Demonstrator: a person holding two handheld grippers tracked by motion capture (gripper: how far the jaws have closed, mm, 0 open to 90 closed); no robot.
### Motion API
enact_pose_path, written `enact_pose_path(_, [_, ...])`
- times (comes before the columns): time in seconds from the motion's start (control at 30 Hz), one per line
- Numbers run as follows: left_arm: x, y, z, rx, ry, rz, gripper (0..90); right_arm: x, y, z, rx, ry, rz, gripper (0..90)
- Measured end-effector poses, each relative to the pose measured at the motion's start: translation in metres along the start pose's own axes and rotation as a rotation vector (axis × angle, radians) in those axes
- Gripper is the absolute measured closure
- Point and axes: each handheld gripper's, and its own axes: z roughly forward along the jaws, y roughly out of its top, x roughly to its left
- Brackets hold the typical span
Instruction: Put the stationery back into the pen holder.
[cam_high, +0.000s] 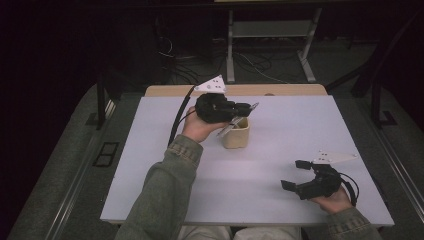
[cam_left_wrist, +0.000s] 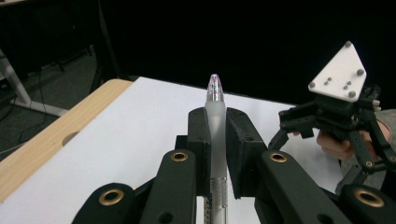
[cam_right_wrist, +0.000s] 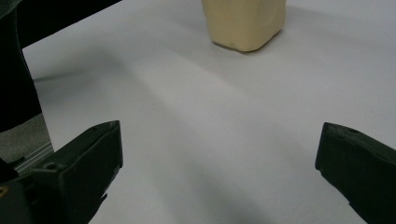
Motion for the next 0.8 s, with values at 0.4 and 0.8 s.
enact_pose_path(0.4, [0.013,0.009,0.008,-0.046,0.029,-0.014,79.4,0.000,0.000,0.000,-0.004,0.001,-0.002,0.4])
enact_pose_path(0.8, [0.031,-0.001,0.023,-0.148,0.071,-0.067,79.5,0.000,0.000,0.000,-0.008,0.008,0.000,0.4])
